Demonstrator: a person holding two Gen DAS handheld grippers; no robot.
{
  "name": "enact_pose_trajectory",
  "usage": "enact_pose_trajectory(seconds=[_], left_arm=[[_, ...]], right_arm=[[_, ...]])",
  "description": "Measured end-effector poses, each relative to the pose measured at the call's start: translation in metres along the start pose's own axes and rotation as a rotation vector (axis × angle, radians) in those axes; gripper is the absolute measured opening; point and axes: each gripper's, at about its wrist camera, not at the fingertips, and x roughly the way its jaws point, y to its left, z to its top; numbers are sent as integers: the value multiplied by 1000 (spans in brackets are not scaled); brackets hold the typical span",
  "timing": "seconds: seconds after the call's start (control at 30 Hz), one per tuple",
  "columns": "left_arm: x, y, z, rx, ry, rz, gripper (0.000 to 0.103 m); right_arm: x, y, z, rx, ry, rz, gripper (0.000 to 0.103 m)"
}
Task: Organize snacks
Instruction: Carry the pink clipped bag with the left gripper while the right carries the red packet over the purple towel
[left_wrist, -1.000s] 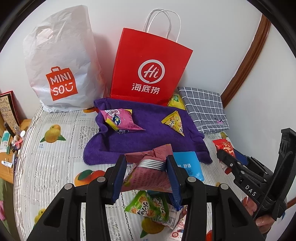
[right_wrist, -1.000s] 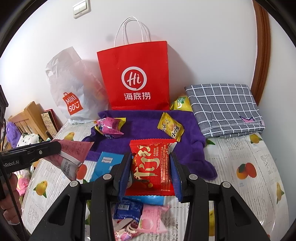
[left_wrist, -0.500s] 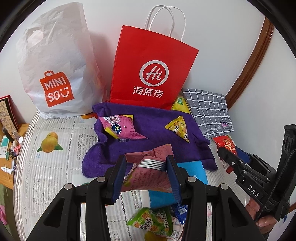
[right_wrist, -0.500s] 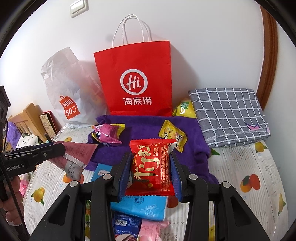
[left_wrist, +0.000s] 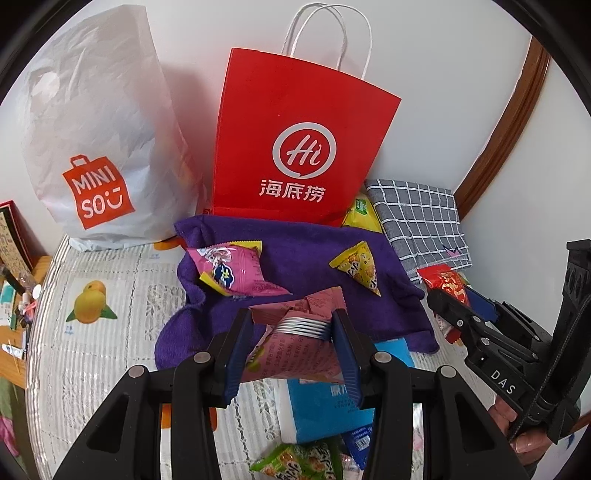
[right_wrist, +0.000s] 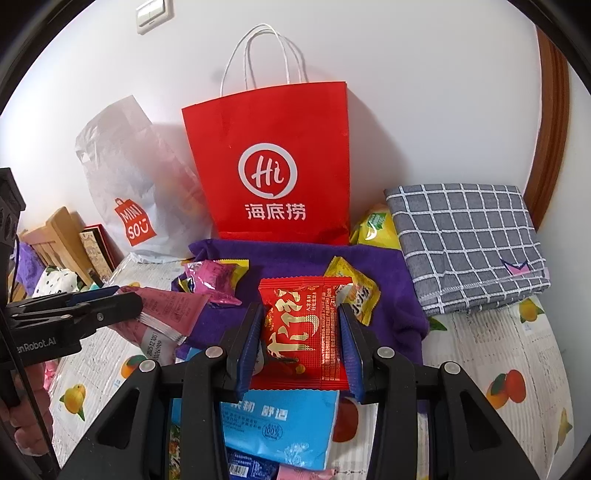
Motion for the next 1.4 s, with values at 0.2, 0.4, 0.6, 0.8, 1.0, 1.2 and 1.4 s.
enact_pose_trajectory(seconds=[0.2,0.4,0.6,0.8,1.0,1.2,1.4], left_arm=[[12,7,8,6,5,33,42],[24,20,14,4,8,82,42],[39,38,16,-18,26,114,42],[47,45,20,-38,18,101,42],[63,37,22,-23,43,101,42],[76,33,19,-16,61,90,42],[83,30,20,-8,60,78,42]], right_arm=[[12,-11,10,1,1,-11,41],[27,-15,16,-23,11,-28,41],[40,-38,16,2,20,-52,41],[57,-63,12,42,54,-72,41],[75,-57,9,-5,83,-51,41],[95,-57,4,-22,124,-56,41],[109,-56,-2,-30,152,-58,41]])
